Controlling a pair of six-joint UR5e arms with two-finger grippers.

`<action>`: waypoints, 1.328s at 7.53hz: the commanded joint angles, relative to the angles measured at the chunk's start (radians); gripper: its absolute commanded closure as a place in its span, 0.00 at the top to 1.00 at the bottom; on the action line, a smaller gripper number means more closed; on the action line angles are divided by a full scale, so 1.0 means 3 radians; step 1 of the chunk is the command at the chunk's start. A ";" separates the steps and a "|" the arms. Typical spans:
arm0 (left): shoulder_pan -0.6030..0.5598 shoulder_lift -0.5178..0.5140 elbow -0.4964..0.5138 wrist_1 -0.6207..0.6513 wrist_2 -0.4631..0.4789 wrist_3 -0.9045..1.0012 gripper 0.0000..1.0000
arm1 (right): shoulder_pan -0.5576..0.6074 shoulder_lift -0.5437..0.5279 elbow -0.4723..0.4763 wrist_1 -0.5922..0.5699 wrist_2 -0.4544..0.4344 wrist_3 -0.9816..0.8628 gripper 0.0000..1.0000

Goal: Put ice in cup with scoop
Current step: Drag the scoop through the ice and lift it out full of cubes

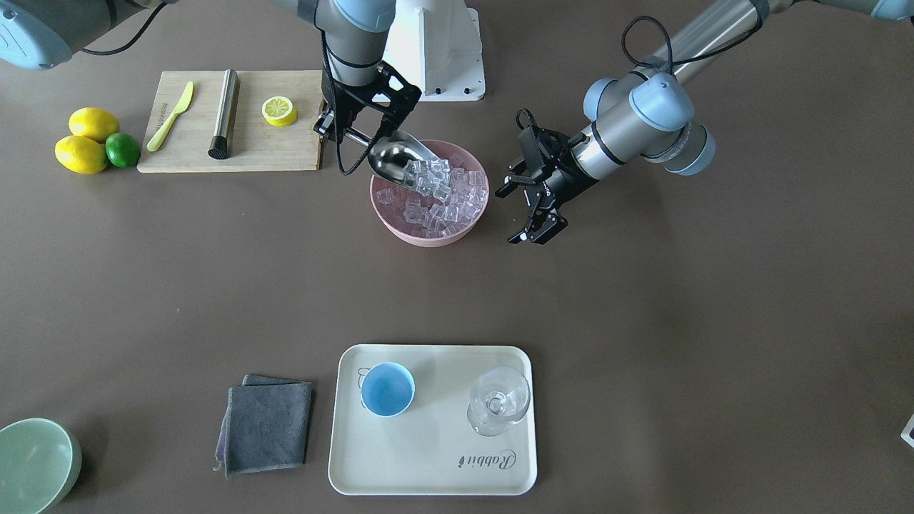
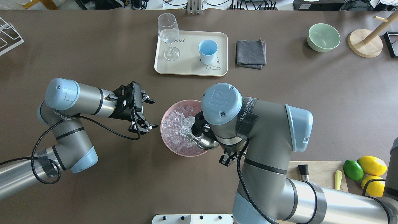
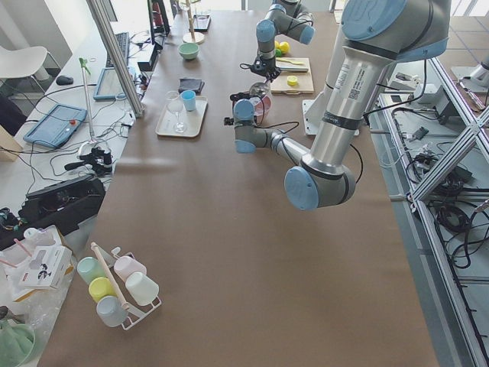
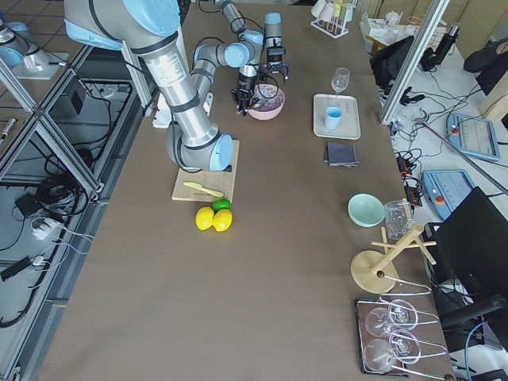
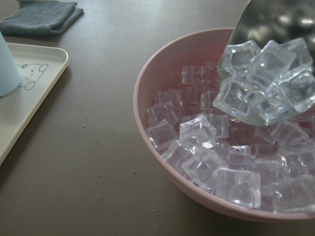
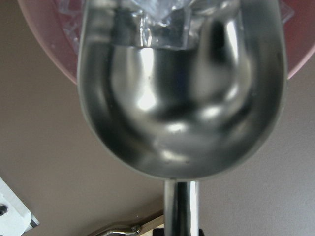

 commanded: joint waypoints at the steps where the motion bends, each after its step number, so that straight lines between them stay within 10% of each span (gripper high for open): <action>1: 0.0008 0.0016 -0.0042 0.0068 -0.0010 0.0005 0.98 | 0.0000 -0.0228 0.0196 0.0376 -0.0107 0.0151 0.00; 10: -0.0002 0.0103 -0.0103 0.0104 -0.0178 0.0005 0.98 | 0.0158 -0.0485 0.0467 0.0909 -0.0168 0.0774 0.00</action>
